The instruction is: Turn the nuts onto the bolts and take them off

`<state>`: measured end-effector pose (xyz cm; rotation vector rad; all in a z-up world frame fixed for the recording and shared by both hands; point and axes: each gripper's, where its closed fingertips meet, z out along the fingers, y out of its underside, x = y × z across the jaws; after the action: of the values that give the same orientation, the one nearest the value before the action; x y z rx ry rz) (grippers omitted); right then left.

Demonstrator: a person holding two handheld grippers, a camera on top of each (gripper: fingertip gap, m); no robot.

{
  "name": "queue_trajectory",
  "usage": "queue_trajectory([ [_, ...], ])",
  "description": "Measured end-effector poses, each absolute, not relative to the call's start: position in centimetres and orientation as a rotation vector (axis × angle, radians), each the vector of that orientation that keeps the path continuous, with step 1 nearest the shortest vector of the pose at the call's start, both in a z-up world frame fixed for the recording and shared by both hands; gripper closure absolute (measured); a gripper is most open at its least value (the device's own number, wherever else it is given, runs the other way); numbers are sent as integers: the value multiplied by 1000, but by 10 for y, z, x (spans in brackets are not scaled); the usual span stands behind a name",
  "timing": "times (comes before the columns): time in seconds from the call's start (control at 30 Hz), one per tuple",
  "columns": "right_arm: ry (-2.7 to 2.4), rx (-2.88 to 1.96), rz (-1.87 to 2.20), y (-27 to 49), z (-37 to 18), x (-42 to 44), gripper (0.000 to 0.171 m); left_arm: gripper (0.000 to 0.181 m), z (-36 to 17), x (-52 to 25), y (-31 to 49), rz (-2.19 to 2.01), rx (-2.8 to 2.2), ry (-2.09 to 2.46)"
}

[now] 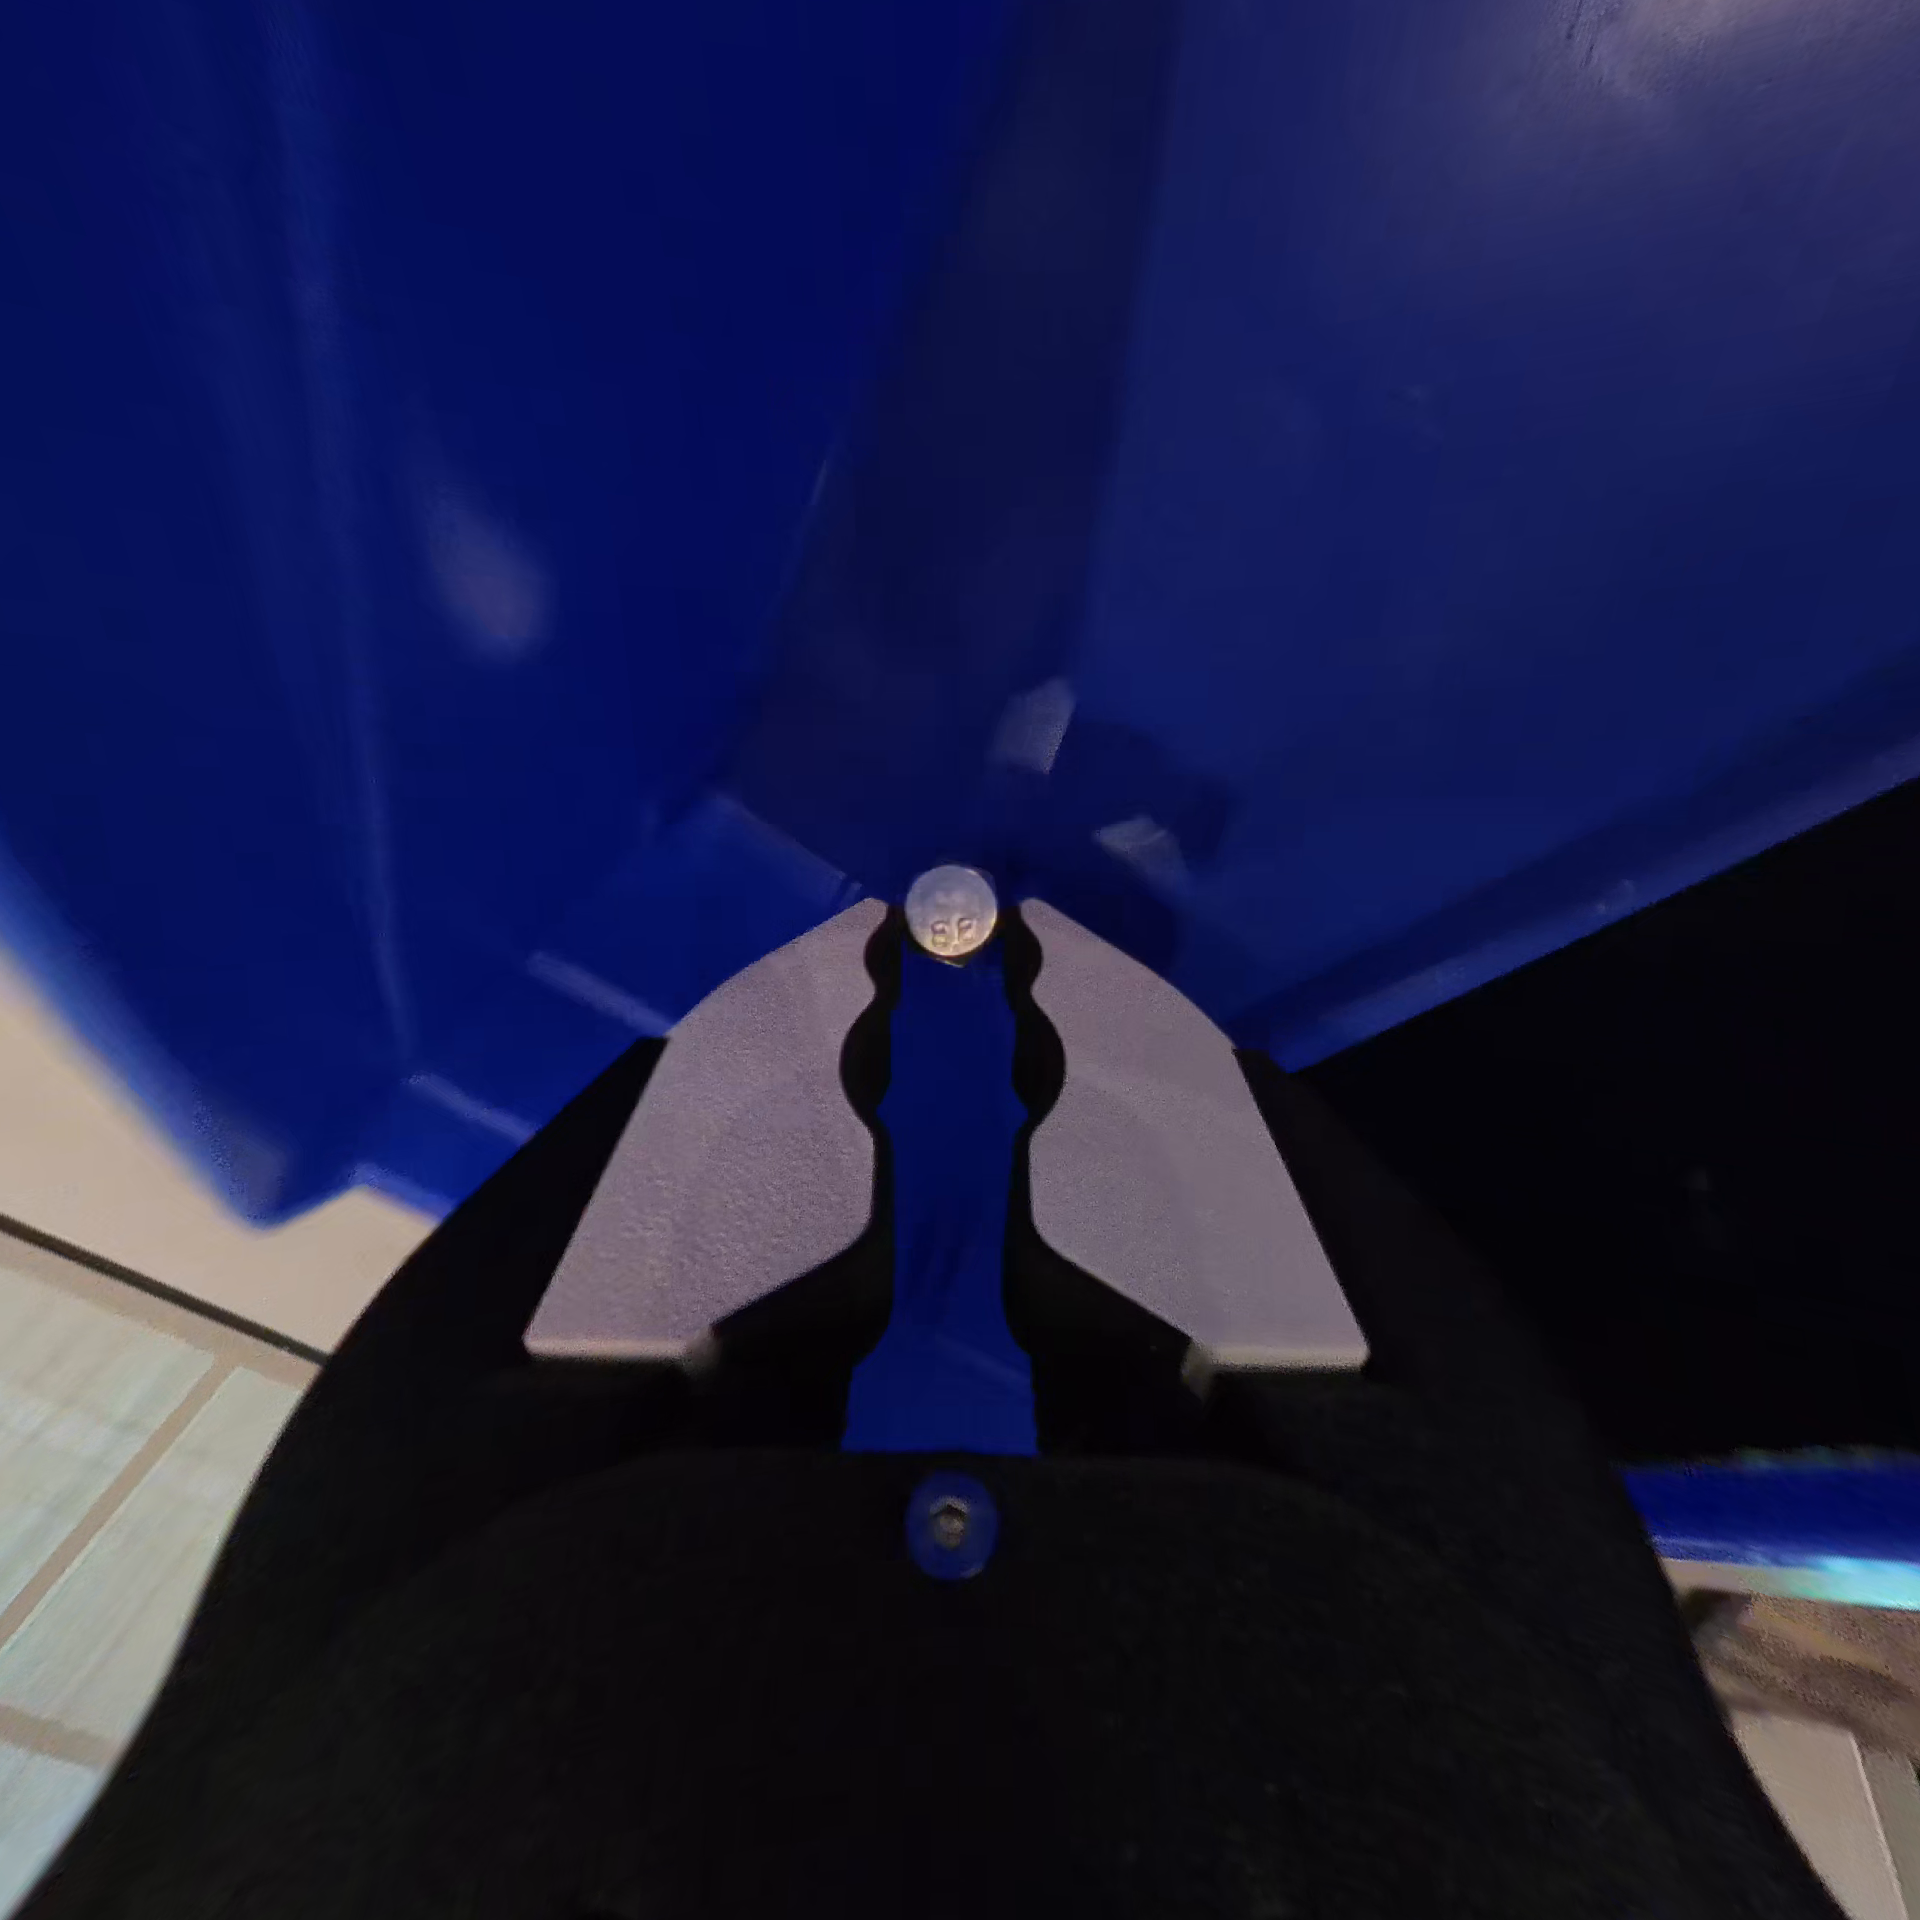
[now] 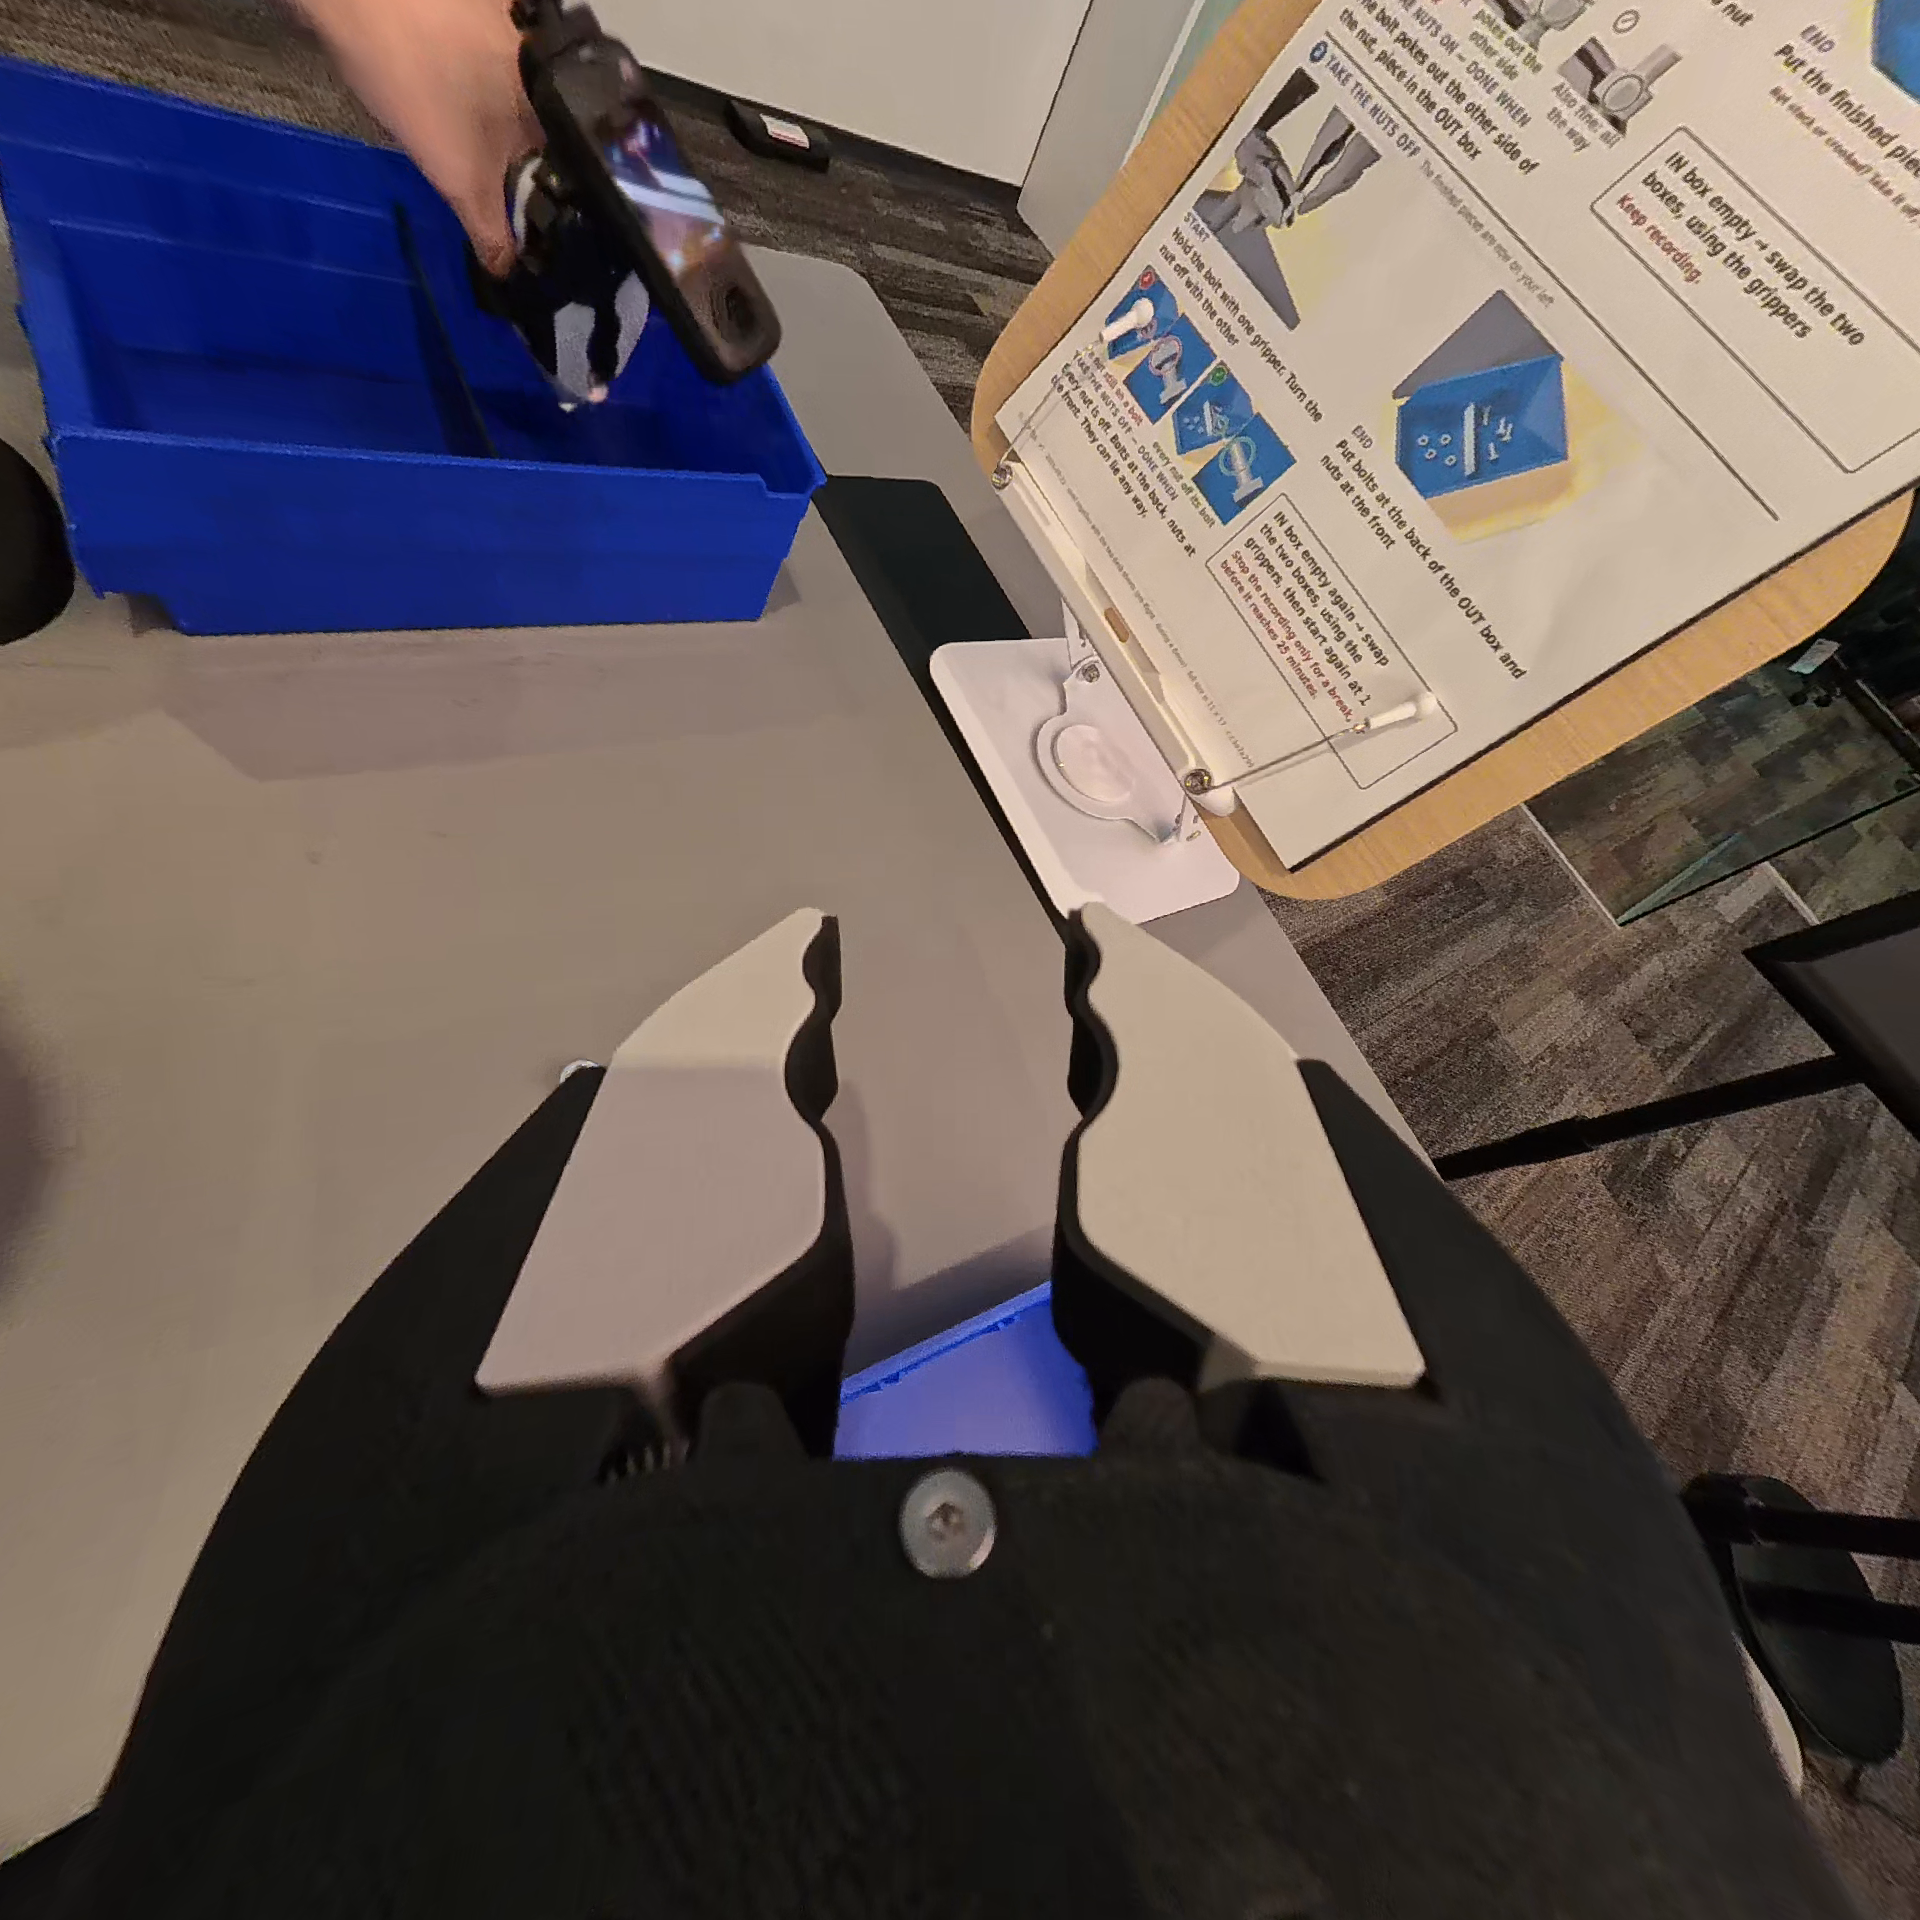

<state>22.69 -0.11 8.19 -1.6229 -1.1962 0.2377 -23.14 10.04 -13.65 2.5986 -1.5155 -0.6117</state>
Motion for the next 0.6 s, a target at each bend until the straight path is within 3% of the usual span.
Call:
queue_trajectory([
  [0.2, -1216, -1573, 285, -4, 84, 208, 129, 163, -52, -176, 102, -405, 3055, -1616],
  [0.37, -1194, -1372, 549, -17, 99, 153, 129, 163, 55, -63, 66, 542, 3513, -1734],
  [0.5, -1056, -1218, 895, -29, 111, 115, 129, 164, 102, 16, 13, 1225, 3399, -1945],
  [0.6, -1014, -1134, 889, -29, 112, 110, 128, 164, 116, 61, -23, 1480, 3231, -2120],
])
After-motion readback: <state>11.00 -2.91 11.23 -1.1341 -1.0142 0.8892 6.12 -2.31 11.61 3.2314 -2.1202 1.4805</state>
